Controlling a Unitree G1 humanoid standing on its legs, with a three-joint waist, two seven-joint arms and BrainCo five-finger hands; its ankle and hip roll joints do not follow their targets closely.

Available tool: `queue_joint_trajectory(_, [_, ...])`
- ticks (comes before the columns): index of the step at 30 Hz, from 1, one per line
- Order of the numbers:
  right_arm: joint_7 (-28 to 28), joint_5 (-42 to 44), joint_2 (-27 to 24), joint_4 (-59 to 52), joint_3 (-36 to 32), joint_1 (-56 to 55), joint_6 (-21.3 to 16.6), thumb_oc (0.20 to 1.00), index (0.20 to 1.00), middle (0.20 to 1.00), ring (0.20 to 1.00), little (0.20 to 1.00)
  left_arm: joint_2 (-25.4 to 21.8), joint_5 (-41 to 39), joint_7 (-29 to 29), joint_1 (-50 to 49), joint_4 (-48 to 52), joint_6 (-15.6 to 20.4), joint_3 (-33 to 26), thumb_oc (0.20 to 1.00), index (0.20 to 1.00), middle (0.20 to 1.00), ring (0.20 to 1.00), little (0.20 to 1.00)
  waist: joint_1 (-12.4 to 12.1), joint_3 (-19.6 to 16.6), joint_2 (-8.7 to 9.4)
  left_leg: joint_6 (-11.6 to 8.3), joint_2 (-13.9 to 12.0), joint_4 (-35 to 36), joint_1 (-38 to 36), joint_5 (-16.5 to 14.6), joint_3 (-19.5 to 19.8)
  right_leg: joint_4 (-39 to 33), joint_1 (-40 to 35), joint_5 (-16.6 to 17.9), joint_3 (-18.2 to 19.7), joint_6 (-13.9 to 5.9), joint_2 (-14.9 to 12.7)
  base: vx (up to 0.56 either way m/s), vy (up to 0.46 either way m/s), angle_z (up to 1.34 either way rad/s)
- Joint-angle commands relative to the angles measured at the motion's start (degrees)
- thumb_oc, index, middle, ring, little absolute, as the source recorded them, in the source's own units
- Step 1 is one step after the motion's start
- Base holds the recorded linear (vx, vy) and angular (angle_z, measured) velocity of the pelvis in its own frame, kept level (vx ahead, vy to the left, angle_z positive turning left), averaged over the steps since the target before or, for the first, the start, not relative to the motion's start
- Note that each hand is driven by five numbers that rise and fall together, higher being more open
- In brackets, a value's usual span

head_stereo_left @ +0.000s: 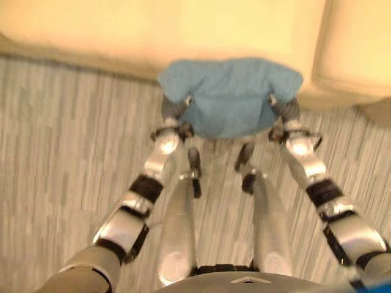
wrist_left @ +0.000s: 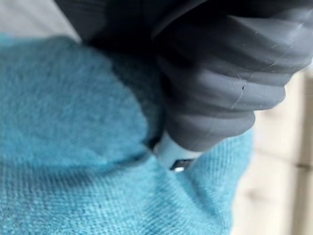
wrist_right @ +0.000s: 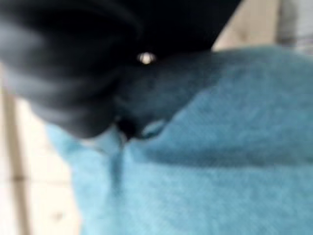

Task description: Pick up all the scattered cushions and arrange them neatly on the sofa.

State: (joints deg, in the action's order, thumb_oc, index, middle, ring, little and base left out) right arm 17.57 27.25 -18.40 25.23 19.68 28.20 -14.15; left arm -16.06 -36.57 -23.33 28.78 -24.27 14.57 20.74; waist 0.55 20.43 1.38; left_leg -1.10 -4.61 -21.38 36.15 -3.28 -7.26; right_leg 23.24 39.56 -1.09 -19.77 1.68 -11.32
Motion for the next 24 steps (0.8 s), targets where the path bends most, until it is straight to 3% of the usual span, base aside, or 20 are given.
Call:
queue_joint_trajectory(1, [-5.97,-2.60,3.12,-7.17,2.57,2.23,-4.74,0.200,0.200,0.200,0.200,0.200,2.90,4.17,6.09,2.67,6.21,4.55,2.50,0.200,0.200,0.200,0.200,0.200,0.51,-5.20,-0.04,-2.85,-1.06,6.67,-8.05,4.14,-1.84,-9.24,-10.40,2.16,-0.04,-6.94,1.50,0.06,0.004,-0.11])
queue_joint_trajectory(7, [-8.91,-4.39,4.45,-11.11,2.92,-5.18,-3.41,0.200,0.200,0.200,0.200,0.200,2.97,4.68,8.76,-8.10,10.82,4.00,1.38,0.200,0.200,0.200,0.200,0.200,1.29,-9.62,0.58,-4.56,0.19,15.77,-23.50,5.76,-4.52,-18.73,-25.97,3.71,-0.14,-8.20,4.67,0.12,-0.012,-0.16])
queue_joint_trajectory(15, [-9.69,-6.31,3.22,-12.70,1.68,-9.55,-2.36,0.200,0.200,0.200,0.200,0.200,3.03,4.02,11.24,-13.77,11.69,3.49,0.92,0.200,0.200,0.200,0.200,0.200,2.00,-12.99,1.45,-6.33,-0.81,13.81,-30.58,4.45,-7.71,-22.71,-35.97,2.79,-1.02,-8.40,5.29,0.09,-0.033,0.01])
queue_joint_trajectory(17, [-10.06,-6.01,2.85,-13.33,0.71,-11.68,-2.04,0.200,0.200,0.200,0.200,0.200,3.22,3.10,12.63,-15.60,11.26,2.74,1.08,0.200,0.200,0.200,0.200,0.200,2.53,-13.81,1.53,-7.15,-1.52,14.24,-32.50,5.39,-11.44,-22.89,-38.41,2.21,-2.79,-8.32,5.32,0.07,0.020,0.25])
queue_joint_trajectory(19, [-10.01,-5.64,2.94,-12.92,0.37,-12.13,-2.07,0.200,0.200,0.200,0.200,0.200,3.39,2.99,12.85,-15.99,10.97,2.70,1.15,0.200,0.200,0.200,0.200,0.200,2.69,-14.16,1.39,-7.04,-1.68,15.90,-33.14,6.38,-13.36,-23.33,-39.13,2.30,-3.45,-8.41,5.48,0.10,0.054,0.57])
queue_joint_trajectory(20, [-9.85,-5.68,2.64,-12.80,-0.57,-13.38,-2.09,0.200,0.200,0.200,0.200,0.200,3.48,3.18,13.77,-16.87,10.75,2.13,1.08,0.200,0.200,0.200,0.200,0.200,3.12,-15.43,1.07,-6.88,-2.76,19.56,-33.11,9.33,-18.72,-23.95,-41.07,1.82,-5.35,-9.00,6.24,0.07,0.061,0.58])
queue_joint_trajectory(22, [-9.79,-5.61,2.68,-12.61,-0.80,-13.56,-1.94,0.200,0.200,0.200,0.200,0.200,3.41,3.08,13.97,-17.22,10.62,1.94,0.95,0.200,0.200,0.200,0.200,0.200,2.61,-15.43,1.24,-6.27,-2.88,19.82,-32.44,10.86,-19.77,-24.01,-41.39,2.20,-6.18,-8.52,6.33,0.06,0.071,0.45])
queue_joint_trajectory(24, [-10.03,-5.96,3.33,-11.92,-0.14,-13.46,-1.35,0.200,0.200,0.200,0.200,0.200,3.14,1.93,14.17,-18.63,10.93,1.75,0.42,0.200,0.200,0.200,0.200,0.200,1.73,-16.24,2.03,-4.98,-1.42,20.40,-33.97,8.89,-18.35,-23.28,-42.21,1.74,-6.35,-9.08,6.05,0.15,0.097,0.37])
